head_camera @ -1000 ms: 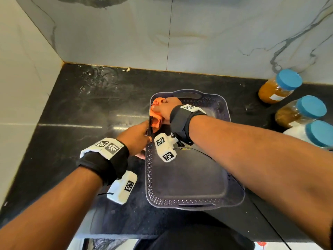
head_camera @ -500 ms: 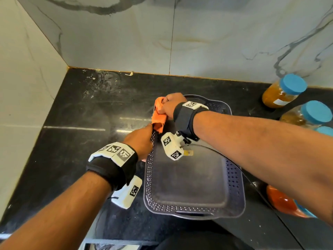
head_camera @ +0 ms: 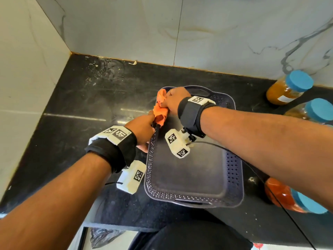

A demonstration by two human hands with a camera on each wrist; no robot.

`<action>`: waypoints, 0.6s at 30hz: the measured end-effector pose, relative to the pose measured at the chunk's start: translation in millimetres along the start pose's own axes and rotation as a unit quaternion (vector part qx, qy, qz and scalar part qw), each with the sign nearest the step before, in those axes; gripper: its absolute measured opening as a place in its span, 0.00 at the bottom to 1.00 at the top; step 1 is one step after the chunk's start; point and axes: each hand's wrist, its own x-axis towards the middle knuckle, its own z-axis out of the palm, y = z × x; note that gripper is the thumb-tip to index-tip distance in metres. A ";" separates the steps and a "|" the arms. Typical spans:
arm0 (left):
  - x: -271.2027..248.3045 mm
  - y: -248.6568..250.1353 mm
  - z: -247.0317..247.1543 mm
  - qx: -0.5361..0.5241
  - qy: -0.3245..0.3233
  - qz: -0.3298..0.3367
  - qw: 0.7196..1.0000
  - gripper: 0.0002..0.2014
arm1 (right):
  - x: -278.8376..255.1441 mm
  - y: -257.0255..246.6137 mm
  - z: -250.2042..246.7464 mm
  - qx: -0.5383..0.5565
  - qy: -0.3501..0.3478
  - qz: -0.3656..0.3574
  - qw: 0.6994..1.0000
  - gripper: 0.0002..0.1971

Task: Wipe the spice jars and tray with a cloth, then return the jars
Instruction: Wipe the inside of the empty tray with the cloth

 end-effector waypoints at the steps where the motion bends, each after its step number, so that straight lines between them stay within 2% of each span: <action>1: 0.0 -0.7 0.4 -0.048 -0.011 -0.010 0.999 0.20 | -3.1 -0.4 1.8 -0.003 -0.001 -0.003 1.000 0.14; 4: -3.8 0.2 1.4 -0.139 -0.018 -0.036 0.990 0.22 | -28.4 12.1 23.4 -0.008 -0.015 -0.006 1.000 0.13; 7: -3.2 -2.8 1.2 -0.134 0.004 -0.029 0.991 0.22 | -58.5 31.6 49.4 -0.007 -0.081 0.009 0.997 0.07; 9: -3.8 -4.2 2.9 -0.121 0.014 -0.025 0.992 0.22 | -62.5 32.6 51.7 -0.038 -0.091 -0.006 0.995 0.04; 12: -3.4 -1.9 4.6 -0.088 0.041 -0.014 0.995 0.17 | -48.1 20.1 37.2 -0.089 -0.057 -0.024 0.994 0.09; 15: 1.5 0.5 2.7 -0.018 0.070 -0.006 0.997 0.16 | -27.8 14.7 28.2 -0.083 -0.005 -0.014 0.996 0.14; 16: 3.0 0.6 2.3 0.010 0.080 -0.005 0.997 0.15 | -25.9 14.5 28.2 -0.082 -0.002 -0.008 0.997 0.13; 18: 4.9 3.5 1.6 0.054 0.092 -0.007 0.994 0.14 | -24.8 17.4 31.2 -0.058 -0.010 0.002 0.998 0.05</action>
